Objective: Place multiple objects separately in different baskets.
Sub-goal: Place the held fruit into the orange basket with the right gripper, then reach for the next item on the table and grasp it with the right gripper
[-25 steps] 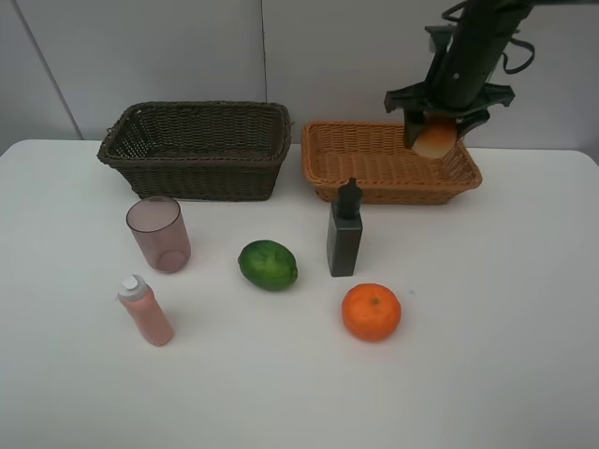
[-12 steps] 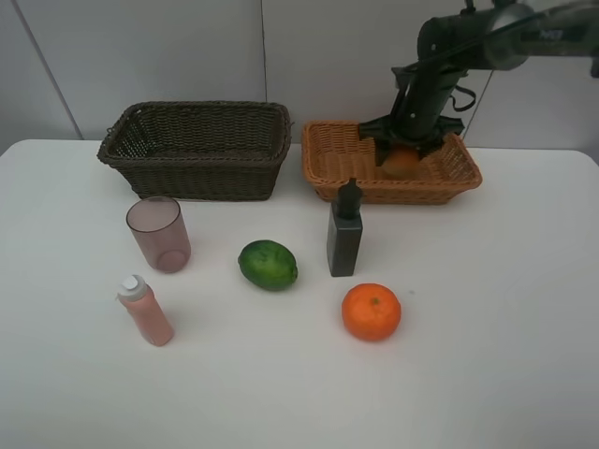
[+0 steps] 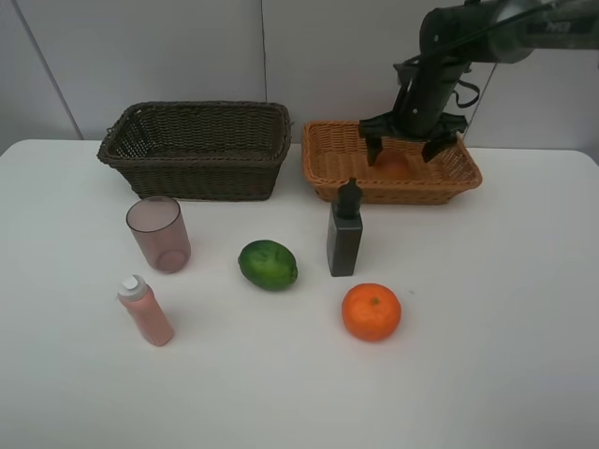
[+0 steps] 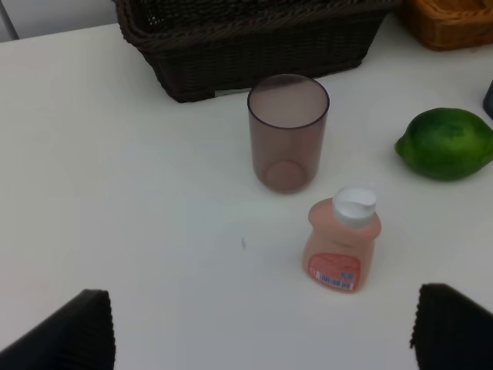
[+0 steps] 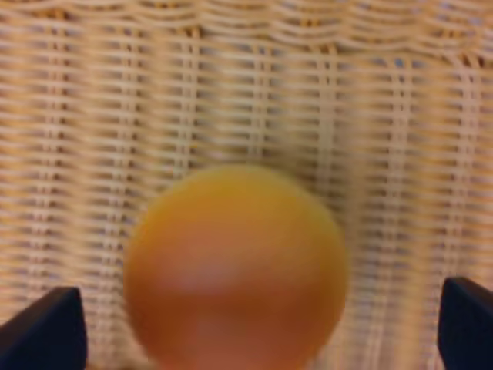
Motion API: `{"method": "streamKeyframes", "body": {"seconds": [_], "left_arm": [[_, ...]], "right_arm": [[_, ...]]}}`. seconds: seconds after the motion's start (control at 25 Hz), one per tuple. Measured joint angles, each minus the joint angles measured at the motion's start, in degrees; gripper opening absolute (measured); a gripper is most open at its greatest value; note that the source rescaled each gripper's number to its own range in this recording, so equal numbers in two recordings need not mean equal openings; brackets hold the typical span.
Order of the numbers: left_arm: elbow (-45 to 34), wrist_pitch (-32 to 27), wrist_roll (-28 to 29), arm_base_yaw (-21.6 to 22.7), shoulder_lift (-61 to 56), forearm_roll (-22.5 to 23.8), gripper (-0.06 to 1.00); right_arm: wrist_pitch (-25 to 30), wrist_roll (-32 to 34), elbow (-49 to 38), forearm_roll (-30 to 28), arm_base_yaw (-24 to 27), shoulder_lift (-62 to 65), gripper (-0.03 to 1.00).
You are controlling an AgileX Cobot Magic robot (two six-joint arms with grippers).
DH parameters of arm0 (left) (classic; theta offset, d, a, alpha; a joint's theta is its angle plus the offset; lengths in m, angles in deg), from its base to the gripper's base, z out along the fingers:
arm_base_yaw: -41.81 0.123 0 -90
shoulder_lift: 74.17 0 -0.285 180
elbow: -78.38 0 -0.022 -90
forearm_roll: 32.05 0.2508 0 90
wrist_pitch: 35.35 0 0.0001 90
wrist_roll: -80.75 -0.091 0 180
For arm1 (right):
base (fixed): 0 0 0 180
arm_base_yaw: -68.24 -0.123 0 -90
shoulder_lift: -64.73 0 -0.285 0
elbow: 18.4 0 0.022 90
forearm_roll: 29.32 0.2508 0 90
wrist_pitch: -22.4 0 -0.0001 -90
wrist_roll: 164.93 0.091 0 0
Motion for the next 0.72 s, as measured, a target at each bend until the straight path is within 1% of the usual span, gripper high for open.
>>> {"method": "streamKeyframes", "body": {"seconds": [0.12, 0.28, 0.4, 0.52, 0.64, 0.72], "left_arm": [[0.0, 0.0, 0.0, 0.0, 0.0, 0.0, 1.0], [0.0, 0.0, 0.0, 0.0, 0.0, 0.0, 1.0], [0.0, 0.0, 0.0, 0.0, 0.0, 0.0, 1.0], [0.0, 0.0, 0.0, 0.0, 0.0, 0.0, 1.0], [0.0, 0.0, 0.0, 0.0, 0.0, 0.0, 1.0], [0.0, 0.0, 0.0, 0.0, 0.0, 0.0, 1.0]], "right_arm": [[3.26, 0.56, 0.0, 1.26, -1.39, 3.78, 1.0], [7.87, 0.73, -0.43, 1.53, -3.69, 8.52, 1.0], [10.74, 0.78, -4.48, 3.23, -5.94, 12.24, 1.0], [11.35, 1.13, -10.33, 5.3, -8.17, 15.72, 1.0], [11.19, 2.09, -15.02, 5.5, -10.23, 19.15, 1.0], [11.14, 2.82, -16.5, 5.38, -12.02, 20.69, 1.0]]}}
